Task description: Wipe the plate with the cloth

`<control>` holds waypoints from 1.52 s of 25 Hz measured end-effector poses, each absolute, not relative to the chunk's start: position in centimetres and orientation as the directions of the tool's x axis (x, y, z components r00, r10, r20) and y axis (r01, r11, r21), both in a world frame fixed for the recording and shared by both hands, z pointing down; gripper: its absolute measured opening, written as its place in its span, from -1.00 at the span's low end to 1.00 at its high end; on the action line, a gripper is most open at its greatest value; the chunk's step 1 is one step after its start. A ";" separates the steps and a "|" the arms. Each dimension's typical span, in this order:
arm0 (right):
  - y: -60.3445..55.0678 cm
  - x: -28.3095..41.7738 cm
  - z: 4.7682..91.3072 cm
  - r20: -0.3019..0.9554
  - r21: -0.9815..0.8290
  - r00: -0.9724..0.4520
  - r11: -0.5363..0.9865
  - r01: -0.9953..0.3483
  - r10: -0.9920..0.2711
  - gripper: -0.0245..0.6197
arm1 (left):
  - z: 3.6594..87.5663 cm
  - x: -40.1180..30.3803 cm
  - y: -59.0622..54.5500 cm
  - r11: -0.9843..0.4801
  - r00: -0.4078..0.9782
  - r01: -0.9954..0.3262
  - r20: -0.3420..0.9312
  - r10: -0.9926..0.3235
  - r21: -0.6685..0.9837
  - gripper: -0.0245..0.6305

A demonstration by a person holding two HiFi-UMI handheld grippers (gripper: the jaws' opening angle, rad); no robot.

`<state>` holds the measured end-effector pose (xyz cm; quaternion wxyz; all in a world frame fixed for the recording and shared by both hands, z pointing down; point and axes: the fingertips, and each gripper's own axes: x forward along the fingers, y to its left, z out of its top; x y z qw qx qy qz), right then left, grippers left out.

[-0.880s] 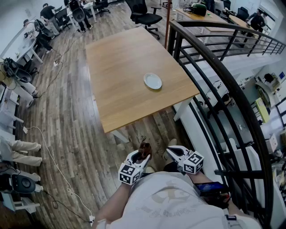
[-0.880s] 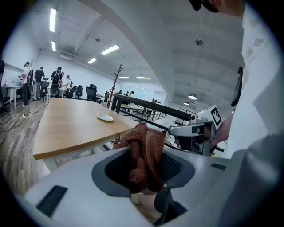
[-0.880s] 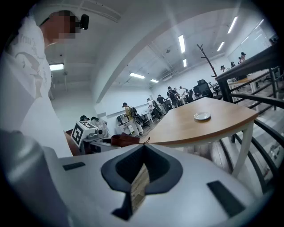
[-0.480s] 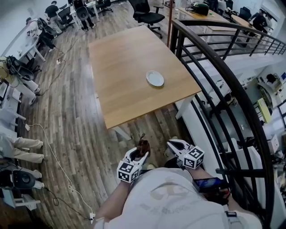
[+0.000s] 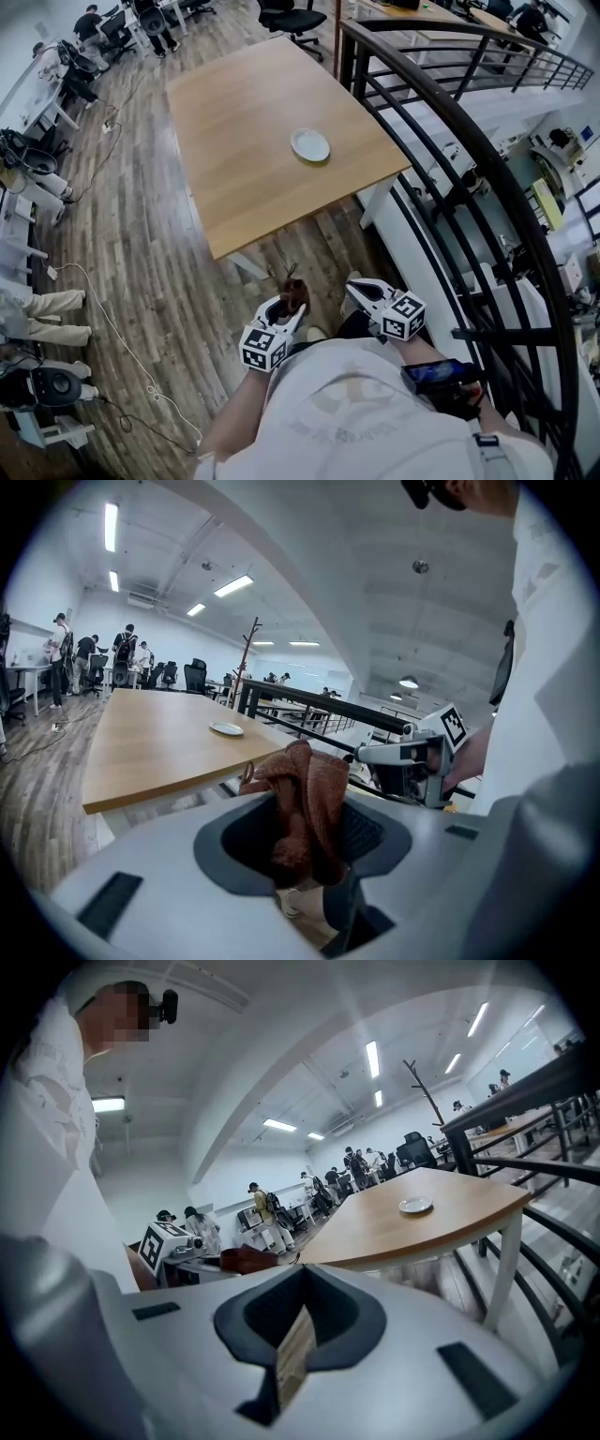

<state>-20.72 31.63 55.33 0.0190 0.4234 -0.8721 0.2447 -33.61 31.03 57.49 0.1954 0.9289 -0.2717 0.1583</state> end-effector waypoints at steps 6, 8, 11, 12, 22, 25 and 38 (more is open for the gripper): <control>31.3 -18.4 55.5 0.251 -0.427 -0.631 0.502 -0.753 -0.734 -0.88 | 57.4 -31.1 30.3 -0.787 0.810 -0.549 0.411 -0.418 0.282 -0.41; 31.1 -17.8 55.3 0.246 -0.429 -0.624 0.494 -0.756 -0.742 -0.88 | 57.3 -30.5 30.3 -0.793 0.815 -0.539 0.414 -0.406 0.284 -0.41; 30.7 -17.4 55.3 0.235 -0.424 -0.626 0.501 -0.755 -0.744 -0.88 | 57.6 -29.8 30.0 -0.809 0.816 -0.527 0.422 -0.395 0.260 -0.41; 30.5 -17.1 55.4 0.236 -0.422 -0.630 0.506 -0.753 -0.740 -0.88 | 57.5 -29.3 29.7 -0.810 0.814 -0.528 0.423 -0.398 0.255 -0.41; 26.4 -12.8 54.7 0.236 -0.444 -0.648 0.513 -0.735 -0.724 -0.88 | 55.9 -24.6 26.4 -0.784 0.792 -0.564 0.438 -0.426 0.258 -0.41; 25.0 -11.2 54.3 0.233 -0.451 -0.659 0.521 -0.725 -0.715 -0.88 | 55.1 -22.6 25.1 -0.775 0.783 -0.578 0.441 -0.439 0.254 -0.41; 21.4 -4.2 54.3 0.260 -0.459 -0.665 0.517 -0.723 -0.700 -0.88 | 53.4 -17.3 19.9 -0.748 0.735 -0.629 0.474 -0.485 0.210 -0.41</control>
